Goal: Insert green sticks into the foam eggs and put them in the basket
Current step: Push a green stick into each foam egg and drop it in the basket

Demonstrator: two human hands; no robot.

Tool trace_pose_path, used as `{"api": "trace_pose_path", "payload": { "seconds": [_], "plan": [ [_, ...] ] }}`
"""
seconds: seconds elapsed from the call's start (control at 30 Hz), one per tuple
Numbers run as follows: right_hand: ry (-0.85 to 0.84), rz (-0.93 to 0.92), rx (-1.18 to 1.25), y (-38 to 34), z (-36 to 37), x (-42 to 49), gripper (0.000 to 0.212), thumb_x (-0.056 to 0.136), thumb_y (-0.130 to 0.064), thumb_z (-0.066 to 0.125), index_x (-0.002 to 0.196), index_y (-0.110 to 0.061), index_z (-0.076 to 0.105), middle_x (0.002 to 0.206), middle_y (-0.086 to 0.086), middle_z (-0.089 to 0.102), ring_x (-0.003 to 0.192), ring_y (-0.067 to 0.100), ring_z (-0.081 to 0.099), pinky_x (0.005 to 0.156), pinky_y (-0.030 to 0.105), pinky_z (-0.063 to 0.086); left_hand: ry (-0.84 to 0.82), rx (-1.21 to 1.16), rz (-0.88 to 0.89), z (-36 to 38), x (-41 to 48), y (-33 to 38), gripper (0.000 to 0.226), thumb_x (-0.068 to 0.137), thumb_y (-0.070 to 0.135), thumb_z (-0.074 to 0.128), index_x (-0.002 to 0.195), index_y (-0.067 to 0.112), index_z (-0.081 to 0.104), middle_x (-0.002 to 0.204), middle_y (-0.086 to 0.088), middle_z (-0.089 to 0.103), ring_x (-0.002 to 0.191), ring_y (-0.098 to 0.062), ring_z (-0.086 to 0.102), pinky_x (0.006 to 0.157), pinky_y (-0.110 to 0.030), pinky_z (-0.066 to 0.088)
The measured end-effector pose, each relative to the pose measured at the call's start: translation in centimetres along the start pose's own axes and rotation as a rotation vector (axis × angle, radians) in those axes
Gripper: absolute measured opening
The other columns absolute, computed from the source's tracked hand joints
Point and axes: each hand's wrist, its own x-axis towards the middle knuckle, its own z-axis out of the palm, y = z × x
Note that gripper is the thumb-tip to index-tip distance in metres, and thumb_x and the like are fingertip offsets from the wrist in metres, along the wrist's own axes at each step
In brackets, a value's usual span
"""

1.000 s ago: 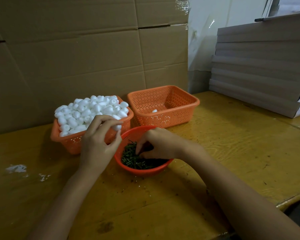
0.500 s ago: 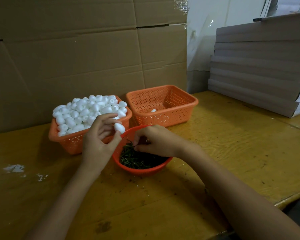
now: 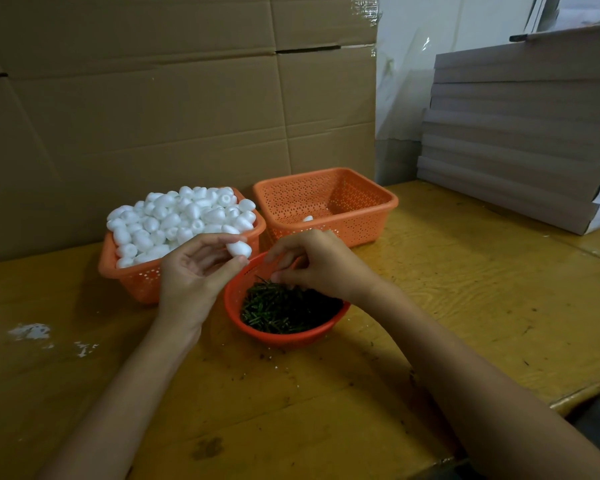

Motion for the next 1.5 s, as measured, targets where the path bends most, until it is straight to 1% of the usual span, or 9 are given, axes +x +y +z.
{"api": "trace_pose_path", "payload": {
  "seconds": [0.1, 0.27, 0.4, 0.63, 0.83, 0.93, 1.23, 1.37, 1.5],
  "plan": [
    [0.056, 0.034, 0.230, -0.08, -0.24, -0.07, 0.026, 0.090, -0.004, 0.080, 0.115, -0.005, 0.073, 0.087, 0.003, 0.079, 0.071, 0.020, 0.077, 0.064, 0.038, 0.065, -0.014, -0.043, -0.013, 0.04, -0.08, 0.22, 0.029, 0.078, 0.008, 0.086, 0.105, 0.018, 0.079, 0.109, -0.008, 0.081, 0.107, -0.028, 0.078, 0.091, -0.035, 0.064],
    [0.096, 0.029, 0.394, -0.10, -0.76, 0.01, 0.032, 0.087, 0.000, 0.080, 0.117, -0.005, 0.072, 0.097, 0.010, 0.078, 0.081, 0.022, 0.078, 0.073, 0.030, 0.064, -0.052, -0.102, -0.049, 0.18, -0.11, 0.16, 0.028, 0.077, 0.013, 0.086, 0.103, 0.022, 0.083, 0.111, -0.011, 0.081, 0.107, -0.028, 0.078, 0.085, -0.029, 0.064],
    [0.099, 0.023, 0.323, 0.13, -0.67, 0.06, 0.034, 0.086, -0.001, 0.082, 0.118, -0.008, 0.074, 0.098, 0.004, 0.081, 0.092, 0.014, 0.078, 0.089, 0.034, 0.063, -0.042, -0.114, -0.080, -0.02, -0.18, 0.15, 0.030, 0.075, 0.017, 0.087, 0.104, 0.022, 0.083, 0.111, -0.013, 0.081, 0.100, -0.031, 0.079, 0.086, -0.030, 0.064],
    [0.073, 0.085, 0.231, 0.60, -0.31, 0.15, 0.036, 0.087, 0.004, 0.079, 0.122, -0.004, 0.073, 0.098, 0.004, 0.082, 0.084, 0.005, 0.077, 0.087, 0.021, 0.060, -0.024, -0.190, -0.119, 0.02, -0.05, 0.39, 0.033, 0.072, 0.021, 0.089, 0.105, 0.019, 0.083, 0.112, -0.017, 0.080, 0.100, -0.031, 0.079, 0.086, -0.030, 0.065],
    [-0.007, 0.116, 0.222, 0.62, 0.00, 0.32, 0.057, 0.089, 0.027, 0.051, 0.136, -0.002, 0.063, 0.121, 0.016, 0.074, 0.112, 0.019, 0.073, 0.094, 0.037, 0.062, -0.034, -0.196, -0.118, 0.12, -0.10, 0.12, 0.036, 0.072, 0.023, 0.090, 0.107, 0.016, 0.082, 0.112, -0.019, 0.079, 0.100, -0.032, 0.079, 0.088, -0.033, 0.065],
    [-0.037, 0.099, 0.216, 0.79, 0.10, 0.25, 0.064, 0.084, 0.031, 0.047, 0.136, -0.002, 0.062, 0.121, 0.016, 0.073, 0.109, 0.018, 0.074, 0.094, 0.037, 0.062, -0.039, -0.194, -0.115, 0.23, -0.15, 0.21, 0.035, 0.073, 0.023, 0.089, 0.107, 0.017, 0.083, 0.111, -0.018, 0.079, 0.098, -0.032, 0.079, 0.087, -0.032, 0.065],
    [-0.115, 0.020, 0.026, 0.37, 0.10, 0.00, 0.066, 0.074, 0.029, 0.051, 0.127, -0.006, 0.069, 0.114, 0.009, 0.077, 0.085, 0.013, 0.078, 0.081, 0.040, 0.064, -0.048, -0.183, -0.113, 0.66, -0.44, 0.60, 0.032, 0.073, 0.024, 0.089, 0.104, 0.020, 0.084, 0.110, -0.017, 0.080, 0.095, -0.031, 0.079, 0.084, -0.029, 0.064],
    [-0.109, 0.006, 0.022, 0.21, 0.10, -0.10, 0.057, 0.078, 0.028, 0.058, 0.121, -0.006, 0.072, 0.109, 0.007, 0.079, 0.086, 0.012, 0.078, 0.083, 0.039, 0.064, -0.045, -0.181, -0.123, 0.66, -0.53, 0.68, 0.033, 0.073, 0.025, 0.089, 0.104, 0.019, 0.083, 0.109, -0.016, 0.080, 0.097, -0.032, 0.079, 0.084, -0.028, 0.064],
    [-0.071, -0.054, -0.072, 0.02, 0.21, -0.03, 0.046, 0.083, 0.016, 0.072, 0.120, -0.011, 0.074, 0.107, 0.000, 0.080, 0.099, 0.006, 0.075, 0.092, 0.035, 0.061, -0.034, -0.196, -0.137, 0.68, -0.43, 0.67, 0.035, 0.072, 0.024, 0.089, 0.106, 0.017, 0.082, 0.111, -0.017, 0.080, 0.097, -0.031, 0.079, 0.083, -0.029, 0.064]
  ]
}}
